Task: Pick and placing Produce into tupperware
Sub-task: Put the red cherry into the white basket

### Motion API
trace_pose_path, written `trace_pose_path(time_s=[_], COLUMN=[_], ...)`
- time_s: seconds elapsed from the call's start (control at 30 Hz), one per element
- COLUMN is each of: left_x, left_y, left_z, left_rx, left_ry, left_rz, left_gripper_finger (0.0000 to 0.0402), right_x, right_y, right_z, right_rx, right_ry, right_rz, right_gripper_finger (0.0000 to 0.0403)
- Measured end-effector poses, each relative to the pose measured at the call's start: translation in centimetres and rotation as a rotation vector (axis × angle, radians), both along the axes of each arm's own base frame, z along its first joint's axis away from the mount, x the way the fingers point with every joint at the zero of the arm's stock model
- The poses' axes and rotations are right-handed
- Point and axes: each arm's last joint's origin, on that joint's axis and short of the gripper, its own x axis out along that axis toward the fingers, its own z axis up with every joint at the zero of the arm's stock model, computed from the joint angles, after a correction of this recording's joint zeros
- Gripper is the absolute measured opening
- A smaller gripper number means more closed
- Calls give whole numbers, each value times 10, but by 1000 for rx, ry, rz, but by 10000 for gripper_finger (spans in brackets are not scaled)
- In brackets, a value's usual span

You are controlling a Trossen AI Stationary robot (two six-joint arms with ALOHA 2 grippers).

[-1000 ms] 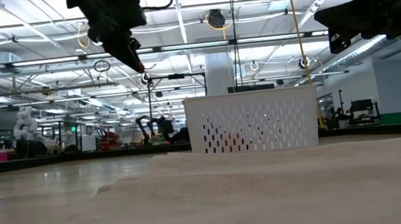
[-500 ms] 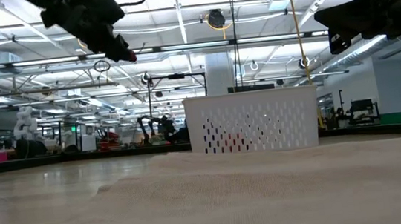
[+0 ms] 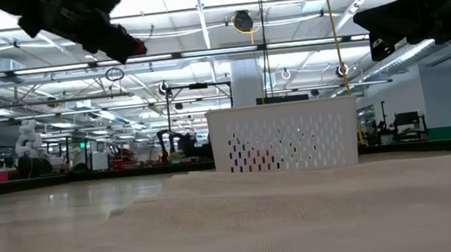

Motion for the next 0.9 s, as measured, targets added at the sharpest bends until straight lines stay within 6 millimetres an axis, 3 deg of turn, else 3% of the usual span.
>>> trace_pose_path(time_s=[0.17, 0.3, 0.63, 0.9], left_x=[-16, -24, -22, -20], left_y=[-20, -27, -38, -46], left_z=[5, -5, -38, -42], left_rx=[32, 7, -69, -102], left_ry=[-45, -74, -185, -180], left_rz=[18, 38, 71, 104], left_gripper_finger=[88, 88, 88, 88], right_x=[0, 0, 0, 0], right_y=[0, 0, 0, 0], right_z=[0, 0, 0, 0], right_rx=[0, 0, 0, 0], right_ry=[0, 0, 0, 1], right_rz=[0, 0, 0, 0], right_gripper_finger=[0, 0, 0, 0])
